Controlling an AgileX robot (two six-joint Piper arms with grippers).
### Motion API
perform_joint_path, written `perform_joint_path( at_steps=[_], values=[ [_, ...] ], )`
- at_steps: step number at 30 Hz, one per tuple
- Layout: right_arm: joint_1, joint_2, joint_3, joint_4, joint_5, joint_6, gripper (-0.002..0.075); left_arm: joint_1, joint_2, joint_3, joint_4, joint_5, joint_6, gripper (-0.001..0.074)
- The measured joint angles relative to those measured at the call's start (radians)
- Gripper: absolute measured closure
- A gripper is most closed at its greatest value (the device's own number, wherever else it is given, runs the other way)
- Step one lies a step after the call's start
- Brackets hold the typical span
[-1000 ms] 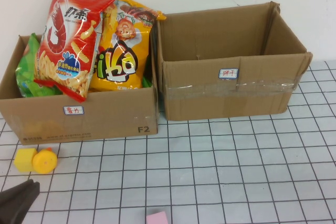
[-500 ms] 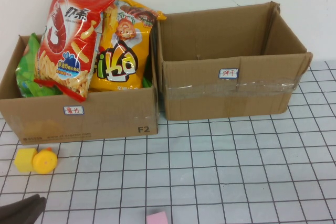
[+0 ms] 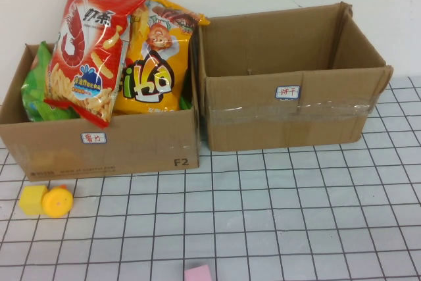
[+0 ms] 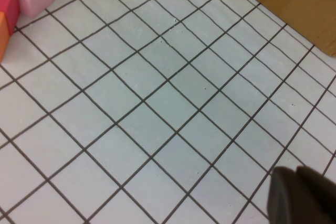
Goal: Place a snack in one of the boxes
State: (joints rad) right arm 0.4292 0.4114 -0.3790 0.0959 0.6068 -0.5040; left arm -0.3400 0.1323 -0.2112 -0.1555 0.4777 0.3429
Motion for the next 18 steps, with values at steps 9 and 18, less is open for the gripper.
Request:
perform_joint_path(
  at_steps=[9, 18],
  values=[
    [0.000, 0.000, 0.000, 0.006, 0.002, 0.000, 0.0726, 0.153, -0.129, 0.135, 0.060, -0.078, -0.002, 0.0736],
    [0.000, 0.000, 0.000, 0.008, 0.004, 0.000, 0.0726, 0.288, -0.142, 0.235, 0.078, -0.267, -0.230, 0.0736]
  ],
)
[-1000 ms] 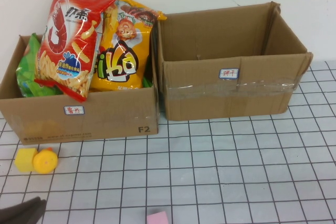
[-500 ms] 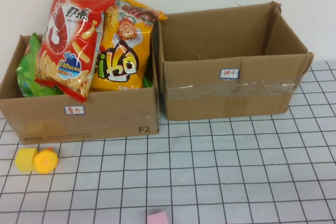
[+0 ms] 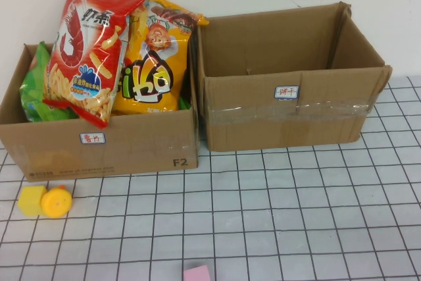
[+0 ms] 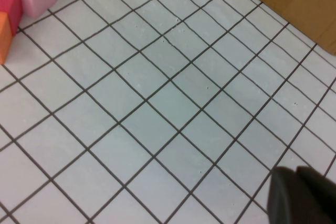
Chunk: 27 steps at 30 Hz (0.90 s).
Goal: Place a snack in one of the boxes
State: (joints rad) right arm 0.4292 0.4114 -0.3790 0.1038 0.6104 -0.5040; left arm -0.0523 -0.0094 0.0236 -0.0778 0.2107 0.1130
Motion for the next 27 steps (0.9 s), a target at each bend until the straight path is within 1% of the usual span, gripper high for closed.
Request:
perform_joint_path(
  at_steps=[3, 6, 20, 27],
  values=[
    [0.000, 0.000, 0.000, 0.000, 0.002, 0.000, 0.0726, 0.000, 0.000, 0.002, 0.000, 0.097, -0.032, 0.0736],
    [0.000, 0.000, 0.000, 0.002, 0.002, 0.000, 0.0726, 0.000, 0.000, -0.002, 0.002, 0.126, -0.034, 0.0736],
    [0.000, 0.000, 0.000, 0.002, 0.002, 0.000, 0.0726, 0.000, 0.000, -0.004, 0.002, 0.134, -0.034, 0.0736],
    [0.000, 0.000, 0.000, 0.002, 0.002, 0.000, 0.0726, 0.000, 0.000, -0.004, 0.002, 0.134, -0.091, 0.0736]
  ],
)
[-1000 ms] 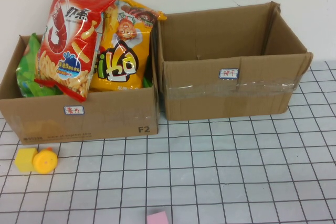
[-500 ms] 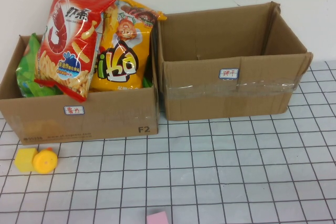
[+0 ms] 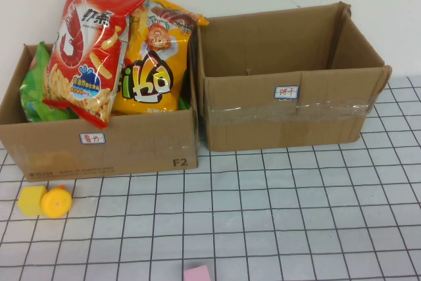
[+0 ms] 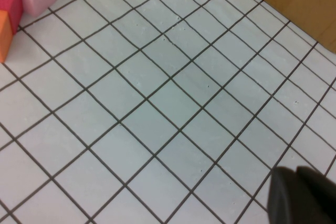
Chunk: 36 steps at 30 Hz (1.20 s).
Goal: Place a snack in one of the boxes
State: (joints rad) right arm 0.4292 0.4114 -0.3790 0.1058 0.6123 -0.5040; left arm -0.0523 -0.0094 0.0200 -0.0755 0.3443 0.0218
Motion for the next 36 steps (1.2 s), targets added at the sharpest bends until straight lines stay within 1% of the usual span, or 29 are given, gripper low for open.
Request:
perform_joint_path(
  at_steps=[24, 27, 28, 29, 36],
  values=[
    [0.000, 0.000, 0.000, 0.000, 0.000, 0.000, 0.0726, 0.000, 0.000, 0.000, 0.000, 0.000, 0.004, 0.0736],
    [-0.003, -0.017, 0.000, -0.076, 0.000, 0.000, 0.0726, 0.000, 0.000, 0.000, 0.000, 0.000, 0.004, 0.0736],
    [-0.008, -0.029, 0.000, -0.117, 0.000, 0.000, 0.0726, 0.000, 0.000, 0.000, 0.000, 0.000, 0.004, 0.0736],
    [-0.034, -0.053, 0.000, -0.179, 0.000, 0.000, 0.0726, 0.000, 0.000, 0.000, 0.000, 0.000, 0.004, 0.0736],
    [-0.167, -0.187, 0.059, -0.232, 0.000, 0.000, 0.0726, 0.000, 0.000, 0.000, 0.000, 0.000, 0.004, 0.0736]
  ],
)
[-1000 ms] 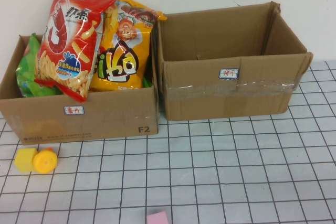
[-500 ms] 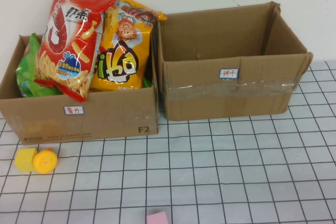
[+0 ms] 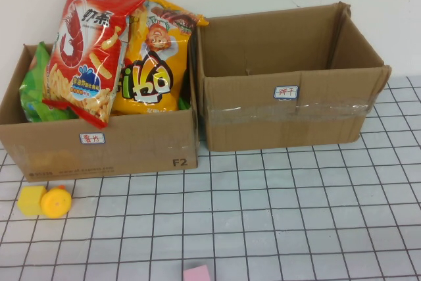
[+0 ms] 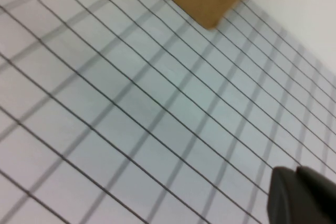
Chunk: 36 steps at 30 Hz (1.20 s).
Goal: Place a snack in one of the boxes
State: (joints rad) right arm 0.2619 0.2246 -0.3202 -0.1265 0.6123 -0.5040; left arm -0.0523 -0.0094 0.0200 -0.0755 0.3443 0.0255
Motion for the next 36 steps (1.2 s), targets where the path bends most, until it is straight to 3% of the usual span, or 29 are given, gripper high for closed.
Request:
perform_joint_path(
  at_steps=[6, 11, 15, 23, 30, 36],
  values=[
    [-0.126, -0.146, 0.120, -0.018, -0.088, 0.005, 0.0726, 0.000, 0.000, 0.000, 0.000, 0.000, 0.000, 0.0736],
    [-0.207, -0.231, 0.210, 0.085, -0.288, 0.025, 0.0726, 0.000, 0.000, 0.000, 0.000, 0.000, 0.000, 0.0736],
    [-0.216, -0.234, 0.276, 0.220, -0.409, 0.029, 0.0726, 0.000, 0.000, 0.000, 0.000, 0.000, 0.000, 0.0736],
    [-0.216, -0.234, 0.348, 0.346, -0.407, 0.032, 0.0726, 0.000, 0.000, 0.000, 0.000, 0.000, 0.000, 0.0736],
    [-0.216, -0.234, 0.348, 0.307, -0.340, 0.069, 0.0726, 0.000, 0.000, 0.000, 0.000, 0.000, 0.000, 0.0736],
    [-0.216, -0.234, 0.348, 0.095, -0.273, 0.359, 0.0726, 0.000, 0.000, 0.000, 0.000, 0.000, 0.000, 0.0736]
  ],
)
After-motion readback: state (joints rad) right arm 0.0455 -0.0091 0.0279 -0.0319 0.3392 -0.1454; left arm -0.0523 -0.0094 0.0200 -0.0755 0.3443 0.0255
